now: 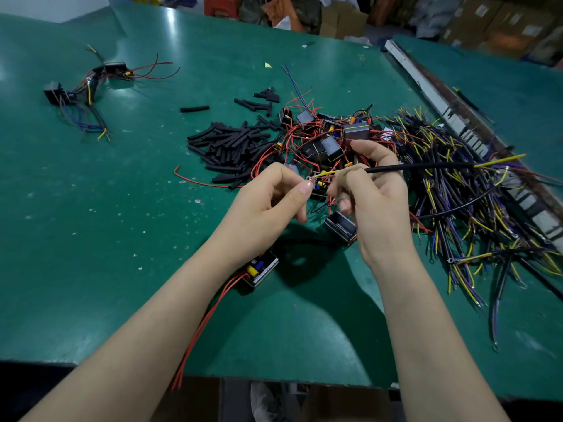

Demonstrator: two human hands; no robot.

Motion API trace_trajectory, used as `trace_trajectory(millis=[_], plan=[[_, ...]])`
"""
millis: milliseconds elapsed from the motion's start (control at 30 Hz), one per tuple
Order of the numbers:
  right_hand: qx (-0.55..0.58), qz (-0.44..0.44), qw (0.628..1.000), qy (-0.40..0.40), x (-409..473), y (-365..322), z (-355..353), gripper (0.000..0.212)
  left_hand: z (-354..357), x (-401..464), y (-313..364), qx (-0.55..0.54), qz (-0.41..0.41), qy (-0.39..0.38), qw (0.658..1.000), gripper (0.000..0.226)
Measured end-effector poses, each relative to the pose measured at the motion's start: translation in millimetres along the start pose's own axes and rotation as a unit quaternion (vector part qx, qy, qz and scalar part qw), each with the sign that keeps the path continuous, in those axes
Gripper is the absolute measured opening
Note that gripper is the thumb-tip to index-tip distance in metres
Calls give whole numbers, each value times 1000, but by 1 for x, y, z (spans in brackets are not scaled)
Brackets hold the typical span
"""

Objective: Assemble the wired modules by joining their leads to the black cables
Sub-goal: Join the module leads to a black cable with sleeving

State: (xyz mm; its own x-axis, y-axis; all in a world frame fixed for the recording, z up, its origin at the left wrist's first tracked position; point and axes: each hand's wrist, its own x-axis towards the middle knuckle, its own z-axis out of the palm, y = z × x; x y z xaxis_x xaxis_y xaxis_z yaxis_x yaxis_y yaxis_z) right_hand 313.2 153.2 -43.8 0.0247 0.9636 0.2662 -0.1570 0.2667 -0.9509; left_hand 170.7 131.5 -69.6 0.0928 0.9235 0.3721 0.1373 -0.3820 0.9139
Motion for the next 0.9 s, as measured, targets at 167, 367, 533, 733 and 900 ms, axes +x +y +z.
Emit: trace_trajectory(millis=[167, 367, 533, 733, 900], plan=[[40, 31, 999, 0, 2, 0, -2, 35, -1, -1, 4, -4, -1, -22, 1000, 11], [50, 43, 998, -14, 3, 0, -2, 38, 1, -1, 9, -25, -12, -27, 999, 13], [67, 86, 994, -17, 3, -1, -2, 40, 1, -2, 10, -48, -30, -30, 998, 14], [118, 116, 986, -24, 1, -3, 0, 31, 1, -1, 13, -63, -41, -53, 996, 18], [115, 113, 986, -29, 1, -4, -1, 32, 0, -1, 14, -41, -35, -36, 998, 15]])
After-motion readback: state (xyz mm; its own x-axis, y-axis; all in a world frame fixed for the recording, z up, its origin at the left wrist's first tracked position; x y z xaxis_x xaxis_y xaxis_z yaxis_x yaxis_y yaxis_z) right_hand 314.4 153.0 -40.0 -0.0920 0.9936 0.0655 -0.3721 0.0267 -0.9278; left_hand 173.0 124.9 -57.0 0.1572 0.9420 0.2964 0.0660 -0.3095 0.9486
